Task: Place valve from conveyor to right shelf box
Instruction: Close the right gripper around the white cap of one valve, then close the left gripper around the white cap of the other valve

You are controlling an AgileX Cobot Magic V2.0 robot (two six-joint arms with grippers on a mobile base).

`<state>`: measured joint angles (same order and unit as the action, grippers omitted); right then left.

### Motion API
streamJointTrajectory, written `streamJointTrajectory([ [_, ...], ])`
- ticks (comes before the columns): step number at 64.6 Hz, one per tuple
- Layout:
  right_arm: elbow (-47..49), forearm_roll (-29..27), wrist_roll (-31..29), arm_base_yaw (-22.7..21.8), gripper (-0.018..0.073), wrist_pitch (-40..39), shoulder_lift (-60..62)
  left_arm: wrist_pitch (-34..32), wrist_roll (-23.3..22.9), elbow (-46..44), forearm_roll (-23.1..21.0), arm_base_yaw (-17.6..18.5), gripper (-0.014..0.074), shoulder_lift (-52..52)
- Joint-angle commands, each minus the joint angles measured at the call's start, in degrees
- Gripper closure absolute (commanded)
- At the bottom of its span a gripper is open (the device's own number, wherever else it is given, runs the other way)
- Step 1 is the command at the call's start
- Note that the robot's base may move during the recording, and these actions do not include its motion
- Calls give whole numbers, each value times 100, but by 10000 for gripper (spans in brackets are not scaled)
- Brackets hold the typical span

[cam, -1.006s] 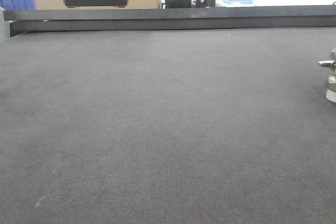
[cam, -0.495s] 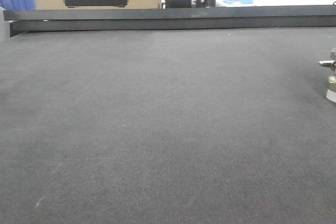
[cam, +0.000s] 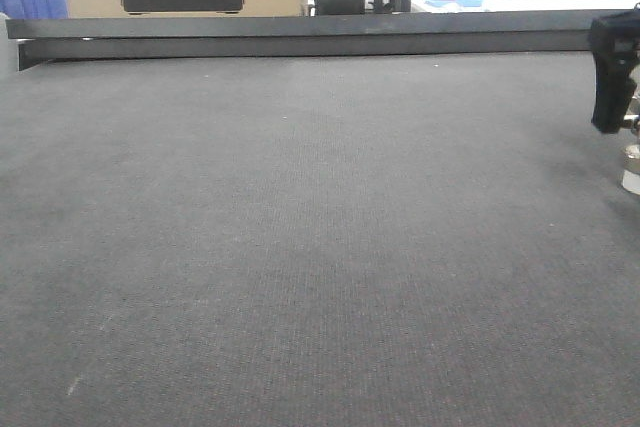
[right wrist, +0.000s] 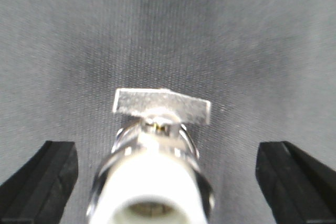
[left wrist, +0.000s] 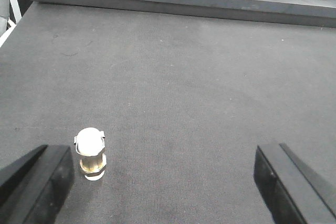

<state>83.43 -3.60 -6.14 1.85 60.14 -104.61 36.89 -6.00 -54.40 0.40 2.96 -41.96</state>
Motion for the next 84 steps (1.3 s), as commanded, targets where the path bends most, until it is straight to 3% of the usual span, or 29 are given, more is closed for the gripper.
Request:
streamJointTrajectory([
  [1, 45, 22, -41, 8, -10, -9, -56, -99, -19, -48, -9, 38, -5, 3],
  [6, 45, 22, -41, 8, 2, 2, -71, -99, -19, -48, -9, 38, -5, 3],
  [12, 45, 22, -41, 8, 122, 2, -76, -99, -19, -48, -9, 38, -5, 3],
  [15, 45, 22, -41, 8, 220, 14, -76, -99, -19, -48, -9, 38, -5, 3],
  [26, 45, 22, -41, 8, 718, 72, -76, 76, -19, -48, -8, 38, -5, -22],
  [45, -52, -97, -41, 8, 712, -59, 529, 1130, -19, -837, 24, 27, -5, -882],
  [61, -861, -136, -41, 81, 712, -362, 1599, 2249, -6, -2214, 541, 2, -5, -2221],
  [71, -1311, -169, -41, 293, 712, -482, 2113, 2943, 475, -3086, 473, -356, -5, -3088],
  [80, -1648, -181, -41, 541, 712, -615, 2430, 3308, 1282, -3784, -219, -879, -5, -3958],
  [84, -1707, -208, -41, 637, 712, -628, 2495, 3308, 1496, -3986, -301, -1052, -5, -4285],
])
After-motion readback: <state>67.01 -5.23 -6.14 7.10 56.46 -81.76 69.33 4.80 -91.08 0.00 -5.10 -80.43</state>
